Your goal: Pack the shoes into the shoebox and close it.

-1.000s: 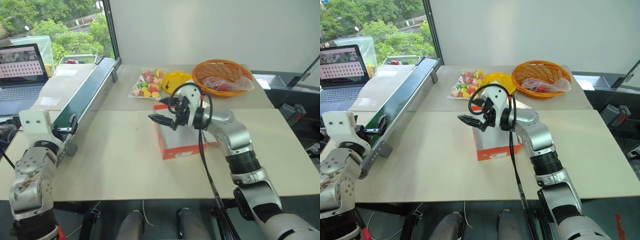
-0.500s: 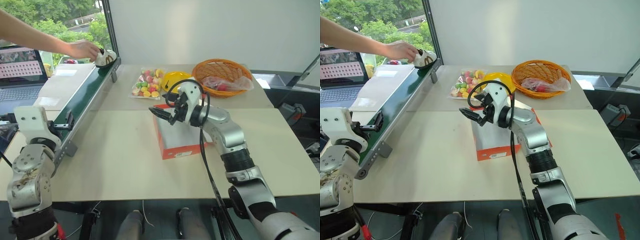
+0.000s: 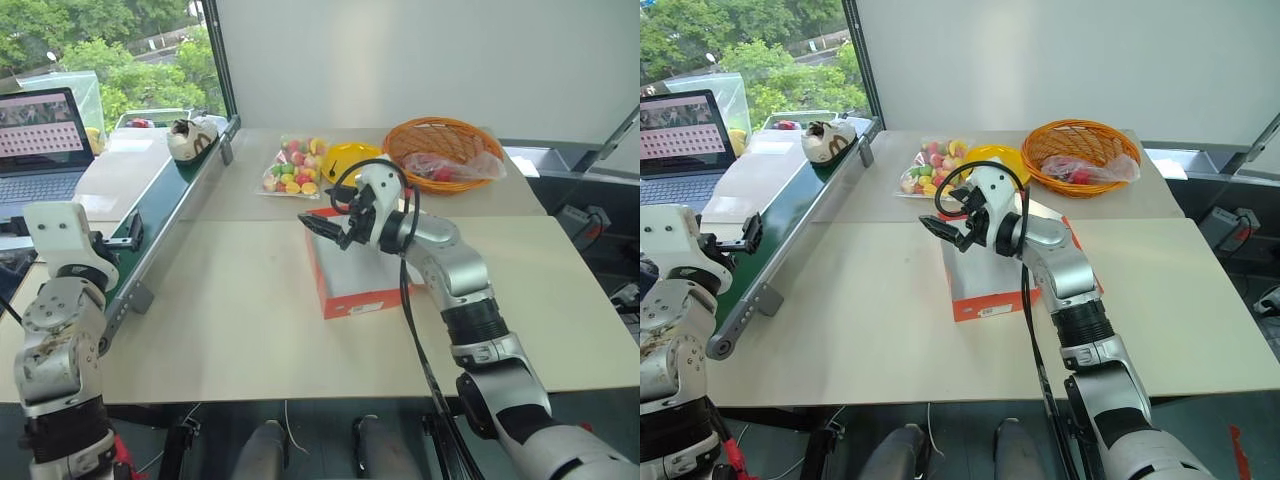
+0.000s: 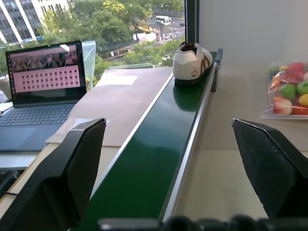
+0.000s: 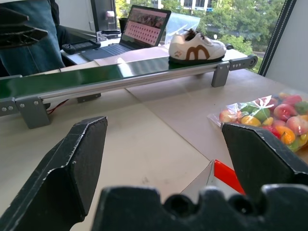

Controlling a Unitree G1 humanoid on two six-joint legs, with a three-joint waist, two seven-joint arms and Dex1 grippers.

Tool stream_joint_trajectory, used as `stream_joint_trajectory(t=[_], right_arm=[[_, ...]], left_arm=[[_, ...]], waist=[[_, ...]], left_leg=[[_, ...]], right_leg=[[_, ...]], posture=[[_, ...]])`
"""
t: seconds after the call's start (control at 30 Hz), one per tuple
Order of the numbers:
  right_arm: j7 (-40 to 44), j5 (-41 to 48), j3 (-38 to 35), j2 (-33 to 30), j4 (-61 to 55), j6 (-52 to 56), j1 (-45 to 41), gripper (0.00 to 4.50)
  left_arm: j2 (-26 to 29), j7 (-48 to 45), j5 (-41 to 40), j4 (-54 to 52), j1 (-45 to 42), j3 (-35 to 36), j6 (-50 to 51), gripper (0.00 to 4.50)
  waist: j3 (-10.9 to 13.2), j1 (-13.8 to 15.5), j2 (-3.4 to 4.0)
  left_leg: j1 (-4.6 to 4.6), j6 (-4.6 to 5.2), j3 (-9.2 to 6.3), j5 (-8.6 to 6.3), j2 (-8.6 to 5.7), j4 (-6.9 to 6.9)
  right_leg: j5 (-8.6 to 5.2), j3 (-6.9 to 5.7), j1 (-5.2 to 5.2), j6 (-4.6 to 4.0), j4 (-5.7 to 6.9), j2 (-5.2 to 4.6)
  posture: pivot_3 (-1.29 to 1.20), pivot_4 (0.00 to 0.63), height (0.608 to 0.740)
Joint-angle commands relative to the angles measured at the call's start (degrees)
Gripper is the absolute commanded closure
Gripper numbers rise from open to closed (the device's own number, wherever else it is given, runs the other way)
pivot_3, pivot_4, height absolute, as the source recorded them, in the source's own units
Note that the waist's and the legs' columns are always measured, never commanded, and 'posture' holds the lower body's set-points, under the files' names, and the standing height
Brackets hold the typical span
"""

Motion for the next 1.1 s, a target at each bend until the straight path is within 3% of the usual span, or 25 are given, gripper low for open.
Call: stream_joint_trajectory(t=[0.03,0.63,1.1], right_arm=[[1.0,1.2,-0.5,0.4,-3.5,0.0,0.2,0.06],[0.9,0.9,-0.4,0.9,-6.3,2.0,1.1,0.06],[0.5,0.7,-0.5,0.7,-8.1,3.4,1.4,0.06]], left_arm=[[2.7,-2.1,-0.4,2.7,-0.4,3.4,-3.7,0.0],[18.1,-30.1,-2.2,38.0,-5.2,1.7,-19.7,0.0],[19.1,-34.9,-1.6,46.2,-5.2,0.7,-21.8,0.0]], waist=[[0.0,0.0,0.0],[0.0,0.0,0.01],[0.0,0.0,0.0]], left_leg=[[-0.01,0.0,0.0,0.0,0.0,-0.01],[-0.2,-0.01,0.31,0.01,0.11,-0.05],[-0.15,-0.01,0.37,0.0,0.14,-0.06]], right_leg=[[0.0,0.0,-0.02,0.0,0.0,0.0],[0.03,0.03,-0.65,-0.06,0.45,-0.02],[0.04,0.03,-0.66,-0.07,0.51,-0.02]], posture=[[0.0,0.15,0.74],[0.0,0.15,0.74],[0.0,0.15,0.74]])
